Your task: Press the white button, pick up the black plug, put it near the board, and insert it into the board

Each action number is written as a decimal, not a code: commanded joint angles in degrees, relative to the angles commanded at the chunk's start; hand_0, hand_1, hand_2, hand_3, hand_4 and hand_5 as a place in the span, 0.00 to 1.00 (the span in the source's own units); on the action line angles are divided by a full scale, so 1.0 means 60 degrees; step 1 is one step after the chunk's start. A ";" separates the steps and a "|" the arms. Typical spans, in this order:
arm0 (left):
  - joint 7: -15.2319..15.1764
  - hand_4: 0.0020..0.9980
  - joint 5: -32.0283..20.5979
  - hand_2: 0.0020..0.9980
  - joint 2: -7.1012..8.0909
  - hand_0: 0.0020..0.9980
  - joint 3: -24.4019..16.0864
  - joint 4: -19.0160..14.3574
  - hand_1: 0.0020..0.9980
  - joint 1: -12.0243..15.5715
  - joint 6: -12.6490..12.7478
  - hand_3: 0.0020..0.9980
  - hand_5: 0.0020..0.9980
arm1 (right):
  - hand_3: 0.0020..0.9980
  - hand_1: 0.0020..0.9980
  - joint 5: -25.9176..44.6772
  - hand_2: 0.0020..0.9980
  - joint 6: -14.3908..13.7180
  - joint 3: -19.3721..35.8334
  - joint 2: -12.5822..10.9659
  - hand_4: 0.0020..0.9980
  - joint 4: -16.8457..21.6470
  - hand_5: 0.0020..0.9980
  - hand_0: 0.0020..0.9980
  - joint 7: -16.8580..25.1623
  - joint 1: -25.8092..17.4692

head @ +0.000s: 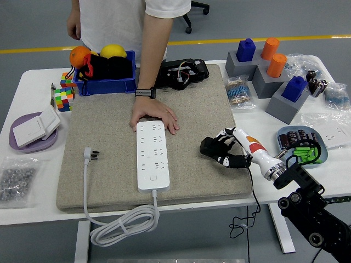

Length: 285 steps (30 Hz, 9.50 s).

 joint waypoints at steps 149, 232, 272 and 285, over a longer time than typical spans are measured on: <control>0.0105 0.51 0.0639 0.69 0.0132 0.78 -0.0484 0.0000 0.73 -0.0211 -0.0043 0.76 0.49 | 0.52 0.43 -0.1238 0.44 0.1758 -0.4331 0.0104 0.82 0.1077 0.00 0.37 -0.2264 0.3797; 0.0181 0.51 0.0879 0.68 0.0209 0.78 -0.0886 0.0000 0.73 -0.0157 -0.0018 0.76 0.47 | 0.53 0.42 -0.2086 0.44 0.2701 -0.4931 0.0451 0.84 0.1874 0.00 0.40 -0.4109 0.4266; 0.0189 0.50 0.0925 0.68 0.0131 0.78 -0.0873 0.0000 0.73 -0.0121 0.0003 0.76 0.48 | 0.54 0.42 -0.1904 0.44 0.2917 -0.4444 0.0054 0.85 0.1920 0.00 0.34 -0.4197 0.3804; 0.0189 0.50 0.0841 0.68 0.0126 0.78 -0.0849 0.0000 0.73 -0.0122 0.0012 0.76 0.48 | 0.54 0.42 -0.1878 0.44 0.2948 -0.4426 0.0054 0.85 0.1963 0.00 0.34 -0.4232 0.3753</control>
